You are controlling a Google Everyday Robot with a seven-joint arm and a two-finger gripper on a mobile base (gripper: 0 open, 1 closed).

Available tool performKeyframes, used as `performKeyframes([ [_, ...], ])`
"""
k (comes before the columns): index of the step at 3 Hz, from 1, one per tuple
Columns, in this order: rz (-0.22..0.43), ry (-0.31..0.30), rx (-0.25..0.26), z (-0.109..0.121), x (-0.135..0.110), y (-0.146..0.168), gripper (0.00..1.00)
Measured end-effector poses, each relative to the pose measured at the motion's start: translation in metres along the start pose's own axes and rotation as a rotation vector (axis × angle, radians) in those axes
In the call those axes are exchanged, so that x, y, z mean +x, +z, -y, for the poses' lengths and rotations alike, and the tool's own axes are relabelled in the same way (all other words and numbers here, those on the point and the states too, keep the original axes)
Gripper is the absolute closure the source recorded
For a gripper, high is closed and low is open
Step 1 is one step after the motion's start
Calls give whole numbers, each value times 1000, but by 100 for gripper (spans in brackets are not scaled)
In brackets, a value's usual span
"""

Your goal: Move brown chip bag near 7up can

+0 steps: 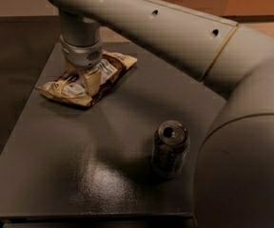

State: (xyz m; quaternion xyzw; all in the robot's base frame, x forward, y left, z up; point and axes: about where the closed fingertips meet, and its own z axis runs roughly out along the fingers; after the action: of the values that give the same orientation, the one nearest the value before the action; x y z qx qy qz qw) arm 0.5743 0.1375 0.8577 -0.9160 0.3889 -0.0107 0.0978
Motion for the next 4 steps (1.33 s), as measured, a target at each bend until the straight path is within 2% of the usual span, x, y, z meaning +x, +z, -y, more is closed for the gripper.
performKeyframes([
  [1,-18,4,1,-11,6,-5,88],
  [2,-44,19,2,-23,18,-18,100],
  [4,-60,99,-29,-60,33,-51,100],
])
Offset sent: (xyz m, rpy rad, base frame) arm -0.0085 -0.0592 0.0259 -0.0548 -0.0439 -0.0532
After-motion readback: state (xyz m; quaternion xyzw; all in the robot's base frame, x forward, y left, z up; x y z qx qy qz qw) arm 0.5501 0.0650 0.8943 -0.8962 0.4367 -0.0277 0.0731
